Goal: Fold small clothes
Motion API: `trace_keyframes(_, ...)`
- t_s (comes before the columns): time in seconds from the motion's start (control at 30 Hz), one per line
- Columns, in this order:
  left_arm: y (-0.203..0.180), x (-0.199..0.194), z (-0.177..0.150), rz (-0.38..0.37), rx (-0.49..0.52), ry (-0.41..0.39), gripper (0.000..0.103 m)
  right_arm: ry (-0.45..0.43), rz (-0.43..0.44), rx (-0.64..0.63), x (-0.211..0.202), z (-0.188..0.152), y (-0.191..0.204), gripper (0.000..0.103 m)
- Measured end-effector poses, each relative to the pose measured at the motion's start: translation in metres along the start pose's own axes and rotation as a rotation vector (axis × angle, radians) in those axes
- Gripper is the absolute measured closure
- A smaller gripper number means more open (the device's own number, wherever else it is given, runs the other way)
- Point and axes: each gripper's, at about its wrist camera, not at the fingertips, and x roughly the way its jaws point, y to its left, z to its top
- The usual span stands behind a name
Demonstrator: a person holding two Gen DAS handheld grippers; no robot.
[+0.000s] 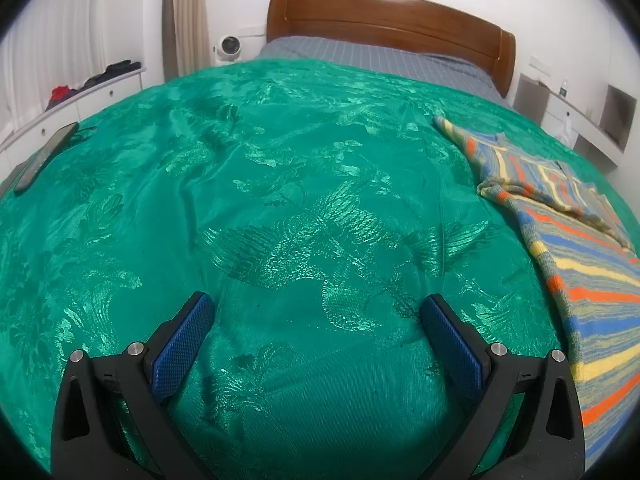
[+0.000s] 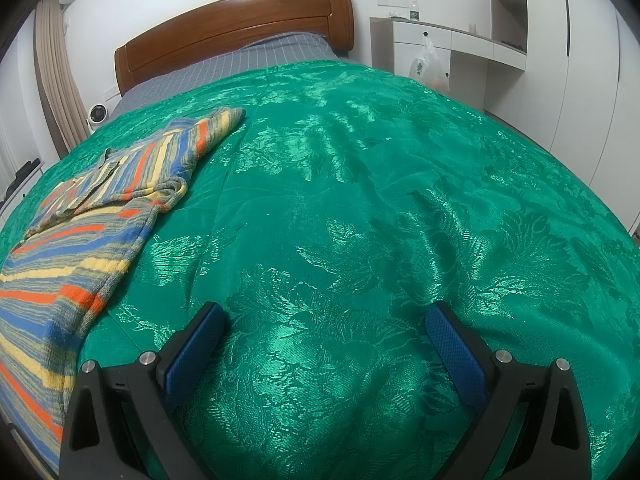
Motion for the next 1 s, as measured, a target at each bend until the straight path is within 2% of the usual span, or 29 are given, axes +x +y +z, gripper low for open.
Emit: trace_keyframes(1.0, -0.0003, 0.0006, -0.0003, 0.001, 0.001, 0.000, 0.000, -0.004, 0.005, 0.004, -0.0001, -0.0025, -0.0006, 0.003)
